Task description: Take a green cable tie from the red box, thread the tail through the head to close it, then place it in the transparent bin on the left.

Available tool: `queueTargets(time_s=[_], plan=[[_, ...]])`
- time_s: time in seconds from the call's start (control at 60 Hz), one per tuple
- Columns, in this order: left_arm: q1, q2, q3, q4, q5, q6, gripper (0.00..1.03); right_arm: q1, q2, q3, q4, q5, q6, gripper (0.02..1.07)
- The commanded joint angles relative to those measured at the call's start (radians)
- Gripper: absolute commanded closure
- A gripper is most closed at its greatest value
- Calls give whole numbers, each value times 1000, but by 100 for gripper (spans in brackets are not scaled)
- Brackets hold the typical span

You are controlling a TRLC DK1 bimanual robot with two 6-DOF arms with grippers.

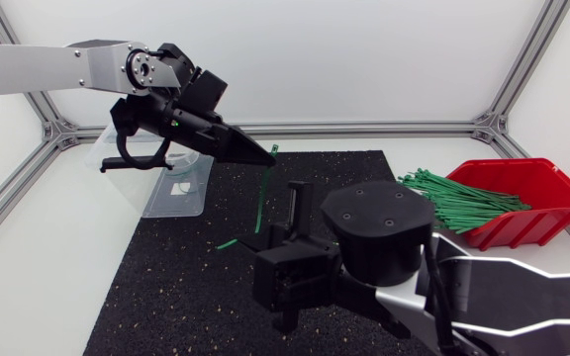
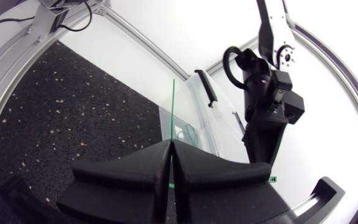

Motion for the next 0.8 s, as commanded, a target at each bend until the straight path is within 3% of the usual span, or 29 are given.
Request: queueTargets(time_s=[0.0,0.233,0.35,0.417,0.533,0.733,0.783], plan=[[0,-25,-34,-6,18,30,101,-7,31,-19,67,36,44,102],[0,-33,-39,-6,18,30,101,9,17,-49,99,48,42,102],[0,-33,-37,-6,18,30,101,12,9,-103,232,-30,-1,102],[1,-35,-37,-6,18,29,101,11,11,-108,246,-33,-7,102],[1,-36,-37,-6,18,29,100,25,43,-108,245,54,-87,102],[-5,-38,-33,-6,18,24,101,39,8,-181,366,91,-192,102],[-8,-41,-33,-6,16,23,100,52,14,-167,366,155,-197,102]])
